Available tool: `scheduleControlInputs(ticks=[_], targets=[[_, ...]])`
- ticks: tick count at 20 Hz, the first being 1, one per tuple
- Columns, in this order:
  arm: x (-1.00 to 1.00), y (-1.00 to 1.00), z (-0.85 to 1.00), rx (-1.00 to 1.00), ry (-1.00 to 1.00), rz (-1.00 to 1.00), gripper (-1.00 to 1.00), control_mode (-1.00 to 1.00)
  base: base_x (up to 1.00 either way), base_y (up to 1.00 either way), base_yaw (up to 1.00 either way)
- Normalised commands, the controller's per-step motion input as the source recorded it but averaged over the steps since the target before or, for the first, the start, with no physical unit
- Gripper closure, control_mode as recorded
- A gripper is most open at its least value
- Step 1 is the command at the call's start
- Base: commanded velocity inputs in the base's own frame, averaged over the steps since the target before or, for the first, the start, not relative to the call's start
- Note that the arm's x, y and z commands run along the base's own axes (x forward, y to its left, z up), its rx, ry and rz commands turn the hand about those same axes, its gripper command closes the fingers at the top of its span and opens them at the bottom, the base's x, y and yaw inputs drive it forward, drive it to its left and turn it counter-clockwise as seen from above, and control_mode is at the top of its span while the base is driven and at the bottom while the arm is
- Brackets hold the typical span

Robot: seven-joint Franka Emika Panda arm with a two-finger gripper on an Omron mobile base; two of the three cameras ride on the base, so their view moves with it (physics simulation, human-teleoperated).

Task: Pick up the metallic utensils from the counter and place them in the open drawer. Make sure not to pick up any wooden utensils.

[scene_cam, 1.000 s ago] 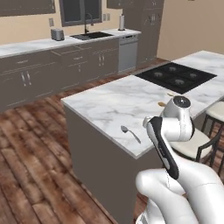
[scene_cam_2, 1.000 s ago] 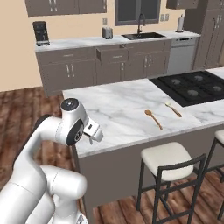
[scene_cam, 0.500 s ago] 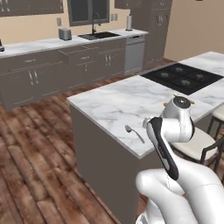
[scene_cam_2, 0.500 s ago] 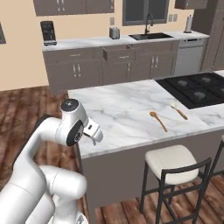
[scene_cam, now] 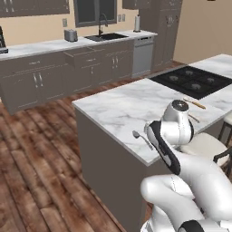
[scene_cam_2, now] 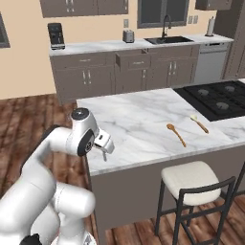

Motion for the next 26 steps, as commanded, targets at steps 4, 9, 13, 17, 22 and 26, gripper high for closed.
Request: scheduleControlInputs(ticks=[4,9,13,17,22,26], targets=[[0.97,0.00,-0.12,0.00,0.38,0.14,-1.00,-1.00,0.00,0.00,0.00],[0.79,-0.05,-0.13,-0.02,0.21,0.15,-1.00,-1.00,0.00,0.00,0.00],[0.44,0.02,-0.32,0.00,0.00,0.07,-1.00,-1.00,0.00,0.00,0.00],[0.41,0.00,-0.49,0.00,0.00,0.11,-1.00,-1.00,0.00,0.00,0.00],[0.18,0.00,-0.32,-0.03,0.00,0.13,-1.00,-1.00,0.00,0.00,0.00],[-0.01,0.03,-0.27,-0.04,0.00,0.12,-1.00,-1.00,0.00,0.00,0.00]])
